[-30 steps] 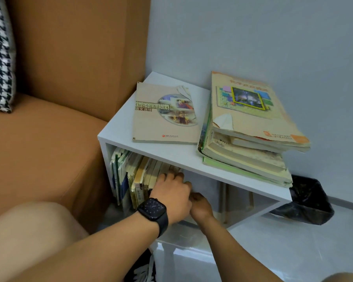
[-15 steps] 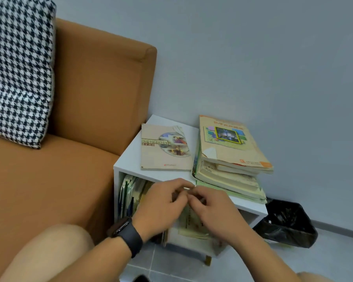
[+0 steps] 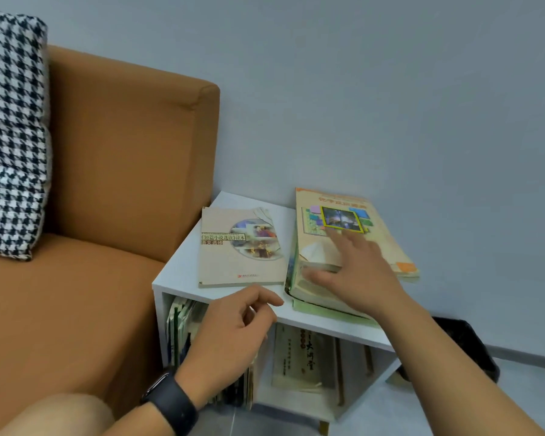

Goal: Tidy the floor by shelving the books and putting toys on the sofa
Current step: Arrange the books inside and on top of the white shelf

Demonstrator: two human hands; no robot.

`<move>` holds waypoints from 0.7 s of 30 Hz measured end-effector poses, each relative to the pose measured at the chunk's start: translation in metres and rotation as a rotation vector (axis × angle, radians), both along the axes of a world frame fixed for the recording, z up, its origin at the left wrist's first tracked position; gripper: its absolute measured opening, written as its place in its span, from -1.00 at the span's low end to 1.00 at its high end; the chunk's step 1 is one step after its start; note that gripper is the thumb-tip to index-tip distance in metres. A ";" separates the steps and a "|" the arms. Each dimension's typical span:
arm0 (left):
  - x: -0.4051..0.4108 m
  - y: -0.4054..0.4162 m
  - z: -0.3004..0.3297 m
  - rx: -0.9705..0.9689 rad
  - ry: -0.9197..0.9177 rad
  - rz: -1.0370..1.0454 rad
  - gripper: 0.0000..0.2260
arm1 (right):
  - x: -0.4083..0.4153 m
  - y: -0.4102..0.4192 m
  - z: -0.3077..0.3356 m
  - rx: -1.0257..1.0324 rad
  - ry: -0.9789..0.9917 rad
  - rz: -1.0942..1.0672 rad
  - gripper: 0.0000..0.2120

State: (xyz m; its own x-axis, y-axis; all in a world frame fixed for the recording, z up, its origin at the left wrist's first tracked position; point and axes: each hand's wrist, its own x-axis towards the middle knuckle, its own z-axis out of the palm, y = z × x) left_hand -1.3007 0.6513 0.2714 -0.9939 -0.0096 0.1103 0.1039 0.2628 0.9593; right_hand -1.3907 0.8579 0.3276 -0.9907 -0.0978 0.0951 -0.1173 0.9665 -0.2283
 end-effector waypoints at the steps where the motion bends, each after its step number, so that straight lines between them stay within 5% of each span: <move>1: -0.001 0.000 -0.001 -0.017 -0.011 -0.011 -0.72 | -0.004 0.000 -0.007 0.049 -0.074 0.014 -0.10; 12: -0.044 -0.023 0.006 0.103 -0.133 0.133 -0.77 | -0.029 -0.043 -0.015 0.000 0.243 0.108 -0.66; 16: -0.056 -0.031 0.010 0.538 -0.259 0.093 -0.78 | -0.022 -0.062 -0.010 -0.079 0.388 0.214 -0.67; 21: -0.070 -0.046 0.017 1.016 -0.423 -0.148 -0.54 | 0.009 -0.088 -0.014 -0.131 0.424 0.473 -0.65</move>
State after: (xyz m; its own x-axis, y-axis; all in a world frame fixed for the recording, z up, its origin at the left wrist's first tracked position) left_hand -1.3709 0.6052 0.2884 -0.9483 0.2184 -0.2300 -0.3172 -0.6539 0.6869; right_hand -1.3818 0.7699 0.3135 -0.7174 -0.4754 0.5092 -0.6295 0.7555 -0.1815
